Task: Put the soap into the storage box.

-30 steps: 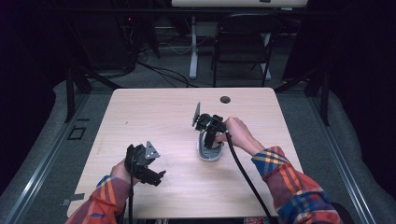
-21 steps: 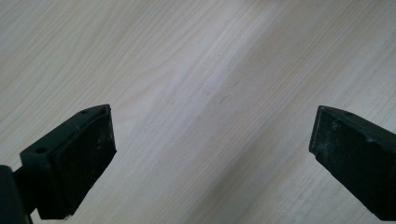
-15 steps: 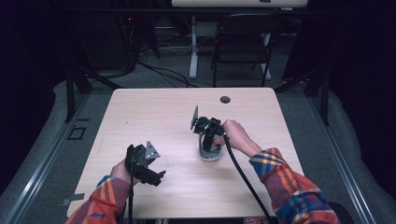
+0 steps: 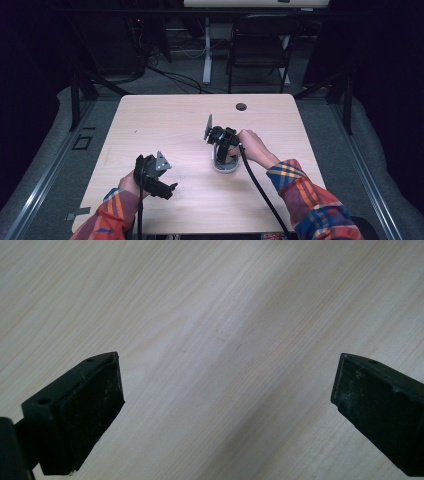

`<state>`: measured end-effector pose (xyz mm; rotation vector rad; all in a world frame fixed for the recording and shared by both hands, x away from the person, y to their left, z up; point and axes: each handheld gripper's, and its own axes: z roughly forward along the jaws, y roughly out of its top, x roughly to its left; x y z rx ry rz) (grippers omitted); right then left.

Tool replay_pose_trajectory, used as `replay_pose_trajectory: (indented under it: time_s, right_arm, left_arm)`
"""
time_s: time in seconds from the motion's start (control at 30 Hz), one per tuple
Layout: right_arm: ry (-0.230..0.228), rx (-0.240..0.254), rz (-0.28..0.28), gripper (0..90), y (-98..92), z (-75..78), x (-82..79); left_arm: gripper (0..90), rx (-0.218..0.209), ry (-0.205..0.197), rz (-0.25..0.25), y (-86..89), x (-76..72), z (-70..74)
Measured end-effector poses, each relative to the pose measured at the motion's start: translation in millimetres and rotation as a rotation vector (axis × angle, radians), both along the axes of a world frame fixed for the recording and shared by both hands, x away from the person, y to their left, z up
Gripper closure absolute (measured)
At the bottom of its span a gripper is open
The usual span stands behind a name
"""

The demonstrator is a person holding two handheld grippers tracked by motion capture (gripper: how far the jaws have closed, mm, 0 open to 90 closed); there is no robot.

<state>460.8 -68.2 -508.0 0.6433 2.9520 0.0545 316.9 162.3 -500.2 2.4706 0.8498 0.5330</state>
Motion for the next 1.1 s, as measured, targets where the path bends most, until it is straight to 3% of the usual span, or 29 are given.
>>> replay_pose_trajectory:
  time_s: [0.63, 1.1]
  right_arm:
    - [0.005, 0.021, -0.010, 23.0, -8.0, 6.6, -0.9]
    - [-0.037, 0.092, -0.016, 15.1, -33.8, 37.2, -14.8]
  left_arm:
    - [0.3, 0.001, 0.000, -0.001, -0.2, 0.1, -0.1]
    - [0.3, 0.001, -0.003, 0.002, -0.5, 0.0, -0.4]
